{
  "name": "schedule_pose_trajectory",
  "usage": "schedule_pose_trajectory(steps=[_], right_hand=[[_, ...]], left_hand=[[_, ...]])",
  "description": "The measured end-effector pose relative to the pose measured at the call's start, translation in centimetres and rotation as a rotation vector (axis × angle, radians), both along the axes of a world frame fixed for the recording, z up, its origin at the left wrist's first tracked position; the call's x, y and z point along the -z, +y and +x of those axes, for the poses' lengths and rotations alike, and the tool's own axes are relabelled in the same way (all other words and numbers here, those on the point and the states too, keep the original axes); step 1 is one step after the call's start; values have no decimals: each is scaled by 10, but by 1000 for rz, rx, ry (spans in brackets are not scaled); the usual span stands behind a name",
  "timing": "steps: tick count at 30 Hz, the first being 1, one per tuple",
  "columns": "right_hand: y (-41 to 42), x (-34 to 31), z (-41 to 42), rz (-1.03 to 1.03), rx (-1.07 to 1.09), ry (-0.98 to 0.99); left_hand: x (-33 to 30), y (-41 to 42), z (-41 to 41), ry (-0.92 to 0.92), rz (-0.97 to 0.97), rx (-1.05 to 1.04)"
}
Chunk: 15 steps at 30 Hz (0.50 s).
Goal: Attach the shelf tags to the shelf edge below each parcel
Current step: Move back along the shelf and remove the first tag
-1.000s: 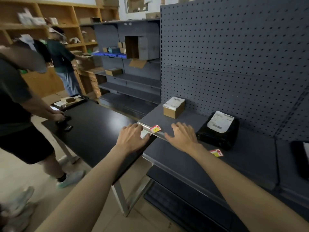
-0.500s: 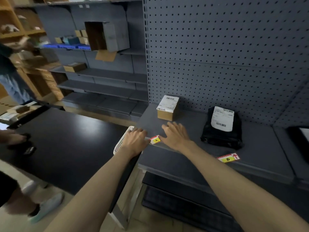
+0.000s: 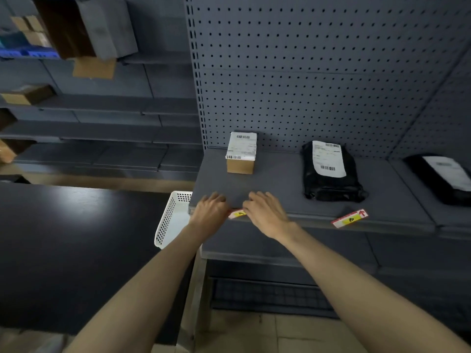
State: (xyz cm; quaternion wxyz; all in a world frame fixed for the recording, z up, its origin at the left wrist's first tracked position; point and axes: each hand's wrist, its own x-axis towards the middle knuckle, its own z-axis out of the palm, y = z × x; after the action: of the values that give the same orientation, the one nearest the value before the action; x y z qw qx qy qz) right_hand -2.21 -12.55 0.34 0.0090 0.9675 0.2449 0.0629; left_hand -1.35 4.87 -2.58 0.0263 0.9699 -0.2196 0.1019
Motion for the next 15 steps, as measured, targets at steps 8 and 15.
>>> schedule_pose_trajectory(steps=[8,15], right_hand=[[-2,8,-3,-75,121,60],[17,18,1,-220,165,112]], left_hand=[[-15,-5,6,-80,394,222],[-14,-7,14,-10,532,235]])
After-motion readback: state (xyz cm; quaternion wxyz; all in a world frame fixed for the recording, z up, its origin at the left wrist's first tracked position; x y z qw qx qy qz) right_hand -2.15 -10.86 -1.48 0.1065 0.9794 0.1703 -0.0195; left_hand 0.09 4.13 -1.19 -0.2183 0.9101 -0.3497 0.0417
